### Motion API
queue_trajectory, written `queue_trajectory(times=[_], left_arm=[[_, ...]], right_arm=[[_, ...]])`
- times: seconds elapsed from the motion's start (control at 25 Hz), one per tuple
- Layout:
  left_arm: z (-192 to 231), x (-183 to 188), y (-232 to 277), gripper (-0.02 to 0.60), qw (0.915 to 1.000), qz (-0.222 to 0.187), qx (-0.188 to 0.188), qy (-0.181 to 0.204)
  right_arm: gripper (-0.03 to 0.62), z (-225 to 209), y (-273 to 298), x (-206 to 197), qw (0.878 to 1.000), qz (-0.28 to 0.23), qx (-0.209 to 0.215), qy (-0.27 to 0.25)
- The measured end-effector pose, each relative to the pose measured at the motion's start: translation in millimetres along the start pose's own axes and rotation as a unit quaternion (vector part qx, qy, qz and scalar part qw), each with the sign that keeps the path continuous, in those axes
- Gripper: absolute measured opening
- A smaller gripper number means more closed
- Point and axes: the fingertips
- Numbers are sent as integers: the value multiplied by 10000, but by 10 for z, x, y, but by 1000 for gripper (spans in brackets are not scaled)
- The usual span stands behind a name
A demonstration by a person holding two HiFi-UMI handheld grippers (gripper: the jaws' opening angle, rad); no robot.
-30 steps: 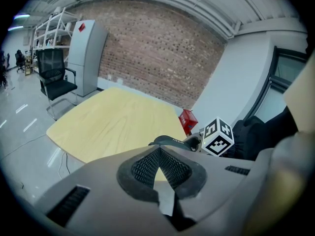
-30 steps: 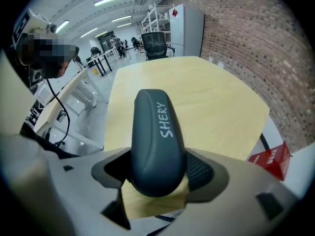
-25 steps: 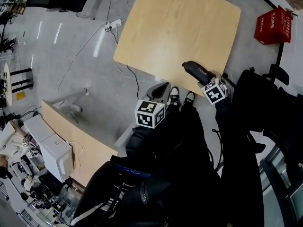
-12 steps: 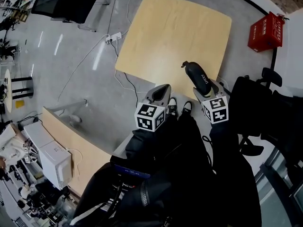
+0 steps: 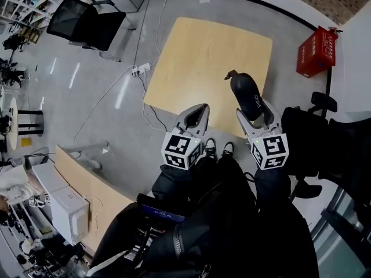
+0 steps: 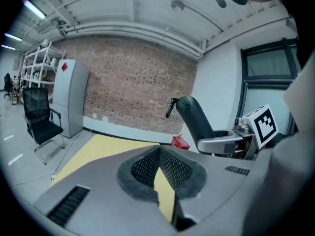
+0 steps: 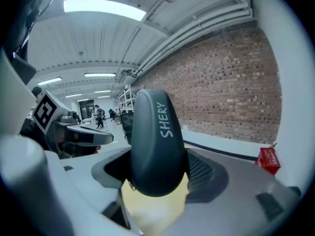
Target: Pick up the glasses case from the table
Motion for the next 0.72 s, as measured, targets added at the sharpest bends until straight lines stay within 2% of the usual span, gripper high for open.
queue_trajectory(times=[0.2, 0.44, 0.72], left_arm=[[-145, 512, -86, -2, 9981, -496, -24, 372], [-275, 962, -129, -2, 9935, -880, -25, 715], [-368, 1595, -206, -2, 9842, -1450, -36, 1018]], right_arm=[[333, -68, -248, 481, 9982, -571, -154, 88], [333, -138, -532, 928, 9930, -1142, -205, 212], [333, -169, -744, 1388, 9855, -1671, -179, 220]])
Point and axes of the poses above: the fingertips, and each gripper's own axes: y forward along the fingers, z to its left, x out of its top, and after that the axes turned 10 degrees about -x, right-handed
